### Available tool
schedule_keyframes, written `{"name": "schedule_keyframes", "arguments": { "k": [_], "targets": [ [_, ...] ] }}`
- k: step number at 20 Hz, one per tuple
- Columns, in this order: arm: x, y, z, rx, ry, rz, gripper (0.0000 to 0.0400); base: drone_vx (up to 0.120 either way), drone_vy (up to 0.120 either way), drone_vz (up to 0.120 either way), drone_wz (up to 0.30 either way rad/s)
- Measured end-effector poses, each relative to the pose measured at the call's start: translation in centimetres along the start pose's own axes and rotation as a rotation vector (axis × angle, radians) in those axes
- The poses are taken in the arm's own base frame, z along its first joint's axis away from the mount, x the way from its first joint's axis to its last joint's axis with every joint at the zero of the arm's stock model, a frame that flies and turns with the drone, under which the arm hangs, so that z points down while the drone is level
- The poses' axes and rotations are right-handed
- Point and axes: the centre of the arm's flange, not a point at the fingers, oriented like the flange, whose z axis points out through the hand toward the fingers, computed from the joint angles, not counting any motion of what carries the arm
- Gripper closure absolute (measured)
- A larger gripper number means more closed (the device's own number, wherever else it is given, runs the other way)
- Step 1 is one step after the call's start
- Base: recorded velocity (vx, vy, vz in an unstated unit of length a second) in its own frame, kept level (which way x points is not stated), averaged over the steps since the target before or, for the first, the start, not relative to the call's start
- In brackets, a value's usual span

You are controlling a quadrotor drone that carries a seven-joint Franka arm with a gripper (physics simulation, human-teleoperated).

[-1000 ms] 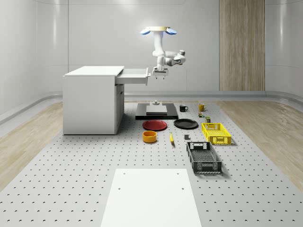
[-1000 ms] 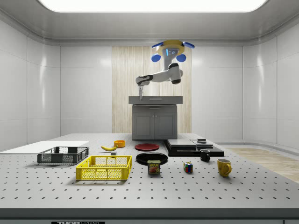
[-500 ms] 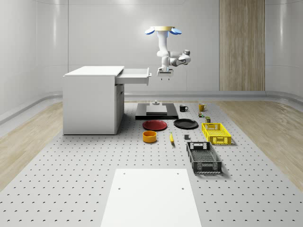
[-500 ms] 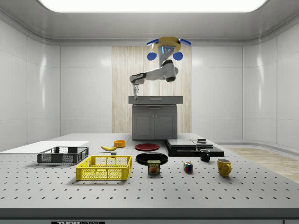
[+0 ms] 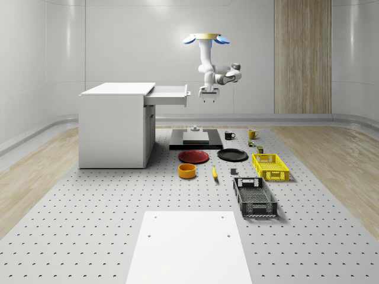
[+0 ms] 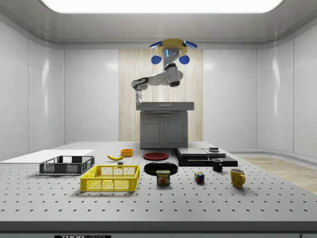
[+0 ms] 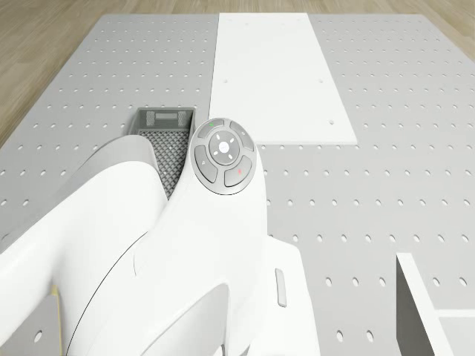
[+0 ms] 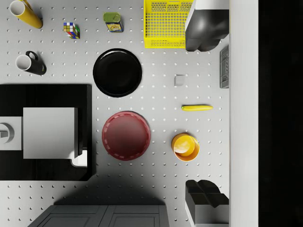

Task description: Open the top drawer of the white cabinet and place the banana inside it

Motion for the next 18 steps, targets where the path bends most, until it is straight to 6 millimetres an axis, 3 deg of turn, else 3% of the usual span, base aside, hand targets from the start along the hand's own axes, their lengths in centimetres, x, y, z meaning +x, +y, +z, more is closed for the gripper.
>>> {"name": "schedule_keyframes", "arguments": {
  "k": [18],
  "targets": [
    [0.00, 0.01, 0.00, 0.001, -0.001, 0.000, 0.0000, 0.120, 0.000, -0.120, 0.000]
  ]
}}
